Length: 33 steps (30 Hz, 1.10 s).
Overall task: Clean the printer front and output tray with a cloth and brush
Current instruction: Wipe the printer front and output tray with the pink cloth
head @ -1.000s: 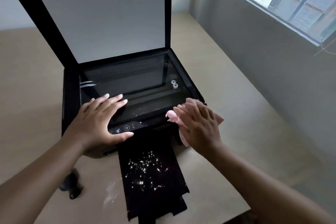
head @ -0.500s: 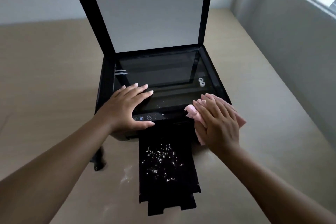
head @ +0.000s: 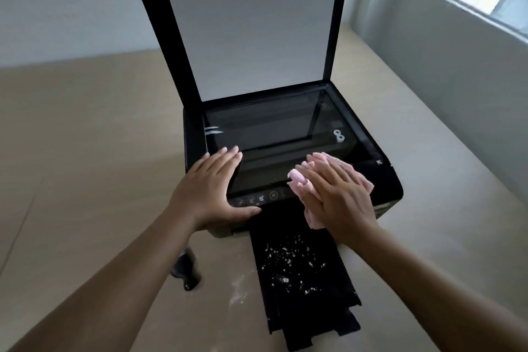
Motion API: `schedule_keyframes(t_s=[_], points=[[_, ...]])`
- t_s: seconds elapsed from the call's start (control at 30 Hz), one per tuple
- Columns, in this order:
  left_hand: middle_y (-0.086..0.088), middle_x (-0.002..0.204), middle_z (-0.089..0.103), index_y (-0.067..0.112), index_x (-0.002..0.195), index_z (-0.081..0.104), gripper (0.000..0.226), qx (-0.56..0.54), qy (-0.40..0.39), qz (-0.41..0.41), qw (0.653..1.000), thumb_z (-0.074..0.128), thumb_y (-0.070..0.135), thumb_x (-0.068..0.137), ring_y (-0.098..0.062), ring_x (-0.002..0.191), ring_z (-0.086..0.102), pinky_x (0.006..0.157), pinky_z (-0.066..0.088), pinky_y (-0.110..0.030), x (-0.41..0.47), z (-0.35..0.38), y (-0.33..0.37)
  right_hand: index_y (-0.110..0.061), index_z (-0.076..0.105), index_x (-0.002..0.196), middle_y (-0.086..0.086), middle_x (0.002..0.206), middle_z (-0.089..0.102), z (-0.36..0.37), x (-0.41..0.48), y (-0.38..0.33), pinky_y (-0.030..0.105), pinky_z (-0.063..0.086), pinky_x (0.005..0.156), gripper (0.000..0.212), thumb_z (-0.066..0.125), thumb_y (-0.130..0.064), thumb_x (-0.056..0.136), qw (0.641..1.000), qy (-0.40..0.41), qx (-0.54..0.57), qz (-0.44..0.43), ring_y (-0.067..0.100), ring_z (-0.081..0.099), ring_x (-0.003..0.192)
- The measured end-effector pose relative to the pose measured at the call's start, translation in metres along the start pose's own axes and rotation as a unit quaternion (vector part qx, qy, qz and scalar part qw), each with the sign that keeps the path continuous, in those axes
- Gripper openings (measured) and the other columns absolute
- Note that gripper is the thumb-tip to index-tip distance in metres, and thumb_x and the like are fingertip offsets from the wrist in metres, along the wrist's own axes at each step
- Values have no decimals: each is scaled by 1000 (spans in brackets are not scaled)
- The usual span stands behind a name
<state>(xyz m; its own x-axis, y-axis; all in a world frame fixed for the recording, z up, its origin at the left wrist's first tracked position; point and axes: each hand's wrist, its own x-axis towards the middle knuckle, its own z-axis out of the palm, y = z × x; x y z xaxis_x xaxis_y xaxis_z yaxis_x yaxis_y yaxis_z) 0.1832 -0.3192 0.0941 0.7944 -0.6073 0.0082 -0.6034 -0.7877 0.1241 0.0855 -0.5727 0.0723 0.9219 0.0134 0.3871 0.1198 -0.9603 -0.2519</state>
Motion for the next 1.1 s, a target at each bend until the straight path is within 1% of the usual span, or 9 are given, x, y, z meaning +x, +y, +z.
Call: schedule_keyframes(t_s=[0.07, 0.2, 0.27, 0.43, 0.63, 0.73, 0.87, 0.97, 1.1], points=[[11, 164, 5, 23, 157, 9, 124, -4, 5, 0, 1000, 24, 100, 61, -6, 150, -1, 122, 2, -35, 3, 1, -4, -26, 62, 126, -3, 140, 56, 11, 4, -31, 38, 28, 118, 40, 38, -44, 101, 995, 19, 7, 95, 17, 39, 141], [9, 164, 7, 22, 156, 13, 125, -14, 14, 7, 1000, 26, 98, 59, -7, 150, 2, 121, 2, -35, 3, 3, -7, -18, 68, 119, -4, 128, 65, 15, 4, -62, 34, 37, 113, 34, 47, -36, 100, 994, 4, 96, -55, 14, 50, 133], [9, 164, 7, 21, 156, 13, 126, -12, 15, 12, 1000, 25, 99, 58, -8, 150, 2, 121, 1, -35, 3, 3, -8, -17, 67, 120, -3, 127, 65, 3, 0, -48, 32, 39, 110, 36, 47, -38, 99, 992, -12, 104, -74, 15, 53, 129], [7, 164, 6, 21, 156, 11, 125, -2, 14, 15, 1000, 27, 98, 60, -10, 150, 1, 121, 1, -36, 4, 3, -10, -14, 68, 118, 5, 128, 65, 7, 4, -50, 44, 38, 111, 26, 58, -24, 96, 987, 59, 68, 136, 23, 51, 132], [6, 165, 6, 20, 157, 10, 125, -1, 5, 20, 1000, 22, 97, 59, -11, 150, 2, 121, 2, -36, 2, 1, -10, -14, 73, 111, 0, 119, 70, 15, -2, -77, 36, 43, 106, 37, 53, -42, 96, 981, 62, 173, 65, 13, 59, 121], [5, 165, 7, 20, 156, 11, 125, 7, 11, 23, 1000, 20, 97, 59, -12, 150, 3, 121, 4, -37, 4, 1, -10, -12, 69, 112, -1, 113, 71, 5, -6, -61, 42, 51, 91, 29, 55, -32, 97, 942, 136, 261, 161, 14, 65, 105], [5, 164, 9, 19, 156, 13, 121, 8, 15, 26, 1000, 21, 95, 62, -13, 150, 5, 121, 6, -37, 4, 4, -10, -13, 65, 122, 4, 133, 62, 22, 1, -67, 34, 33, 114, 27, 57, -21, 98, 936, 188, 154, 256, 22, 48, 133], [5, 164, 10, 20, 156, 16, 110, -2, 14, 23, 1000, 17, 87, 69, -13, 150, 6, 121, 6, -37, 4, 5, -11, -10, 68, 115, 6, 131, 64, 43, 3, -95, 44, 32, 116, 24, 57, -20, 96, 953, 180, 133, 203, 23, 48, 134], [4, 163, 17, 19, 155, 24, 81, -41, 32, 25, 998, 18, 62, 86, -13, 150, 11, 120, 6, -35, 5, 5, -14, -15, 68, 120, 1, 133, 62, 43, -5, -99, 41, 34, 114, 30, 53, -27, 97, 985, 117, 122, 34, 20, 48, 135]])
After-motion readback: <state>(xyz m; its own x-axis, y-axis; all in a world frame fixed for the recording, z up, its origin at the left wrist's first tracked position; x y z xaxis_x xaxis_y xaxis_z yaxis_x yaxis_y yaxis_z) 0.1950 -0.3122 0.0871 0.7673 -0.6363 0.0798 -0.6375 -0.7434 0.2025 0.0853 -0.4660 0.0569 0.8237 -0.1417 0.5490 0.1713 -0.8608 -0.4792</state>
